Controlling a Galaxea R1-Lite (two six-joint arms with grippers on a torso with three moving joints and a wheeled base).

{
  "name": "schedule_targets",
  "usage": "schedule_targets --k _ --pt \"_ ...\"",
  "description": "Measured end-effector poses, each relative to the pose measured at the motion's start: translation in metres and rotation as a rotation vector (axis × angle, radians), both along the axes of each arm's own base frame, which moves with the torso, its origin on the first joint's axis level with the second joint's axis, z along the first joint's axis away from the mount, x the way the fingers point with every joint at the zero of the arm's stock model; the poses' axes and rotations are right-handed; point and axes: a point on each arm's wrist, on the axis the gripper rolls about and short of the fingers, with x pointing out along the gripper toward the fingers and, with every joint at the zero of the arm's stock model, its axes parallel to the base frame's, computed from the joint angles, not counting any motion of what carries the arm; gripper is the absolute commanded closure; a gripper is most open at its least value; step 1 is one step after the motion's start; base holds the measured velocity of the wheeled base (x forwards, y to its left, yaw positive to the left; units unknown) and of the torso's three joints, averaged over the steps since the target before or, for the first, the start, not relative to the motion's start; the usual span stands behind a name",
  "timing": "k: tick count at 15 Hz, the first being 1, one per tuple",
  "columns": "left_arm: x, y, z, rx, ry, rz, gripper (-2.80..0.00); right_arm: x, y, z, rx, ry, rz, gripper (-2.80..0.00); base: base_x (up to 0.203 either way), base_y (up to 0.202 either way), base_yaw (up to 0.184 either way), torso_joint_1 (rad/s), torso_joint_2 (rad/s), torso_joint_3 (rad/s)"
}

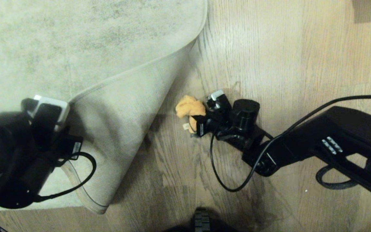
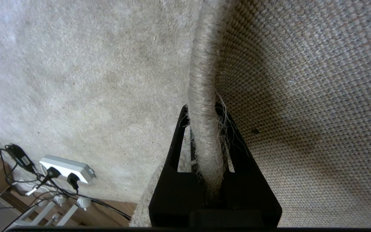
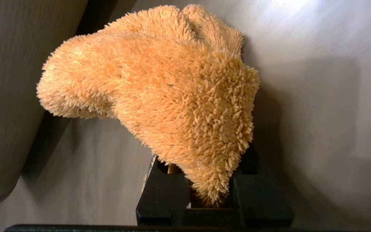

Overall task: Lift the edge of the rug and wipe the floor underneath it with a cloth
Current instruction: Wipe the floor under the carpet with a rag

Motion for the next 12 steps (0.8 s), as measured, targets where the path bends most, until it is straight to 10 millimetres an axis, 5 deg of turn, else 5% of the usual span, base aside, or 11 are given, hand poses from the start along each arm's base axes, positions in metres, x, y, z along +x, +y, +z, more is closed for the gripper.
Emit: schedule_targets --k 7,12 --pt "0.0 0.0 -0.001 0.001 0.002 -0.001 0.0 0.007 -0.039 0.065 0.034 -0.06 -0.098 0.0 0.0 0.0 0.0 0.0 0.0 0.0" --pt "-0.001 -0.004 0.0 0.001 -0.001 -0.019 0.0 -0.031 -0.022 0.048 -0.018 0.026 -0.021 0.0 0.0 0.0 0.0 0.0 0.0 0.0"
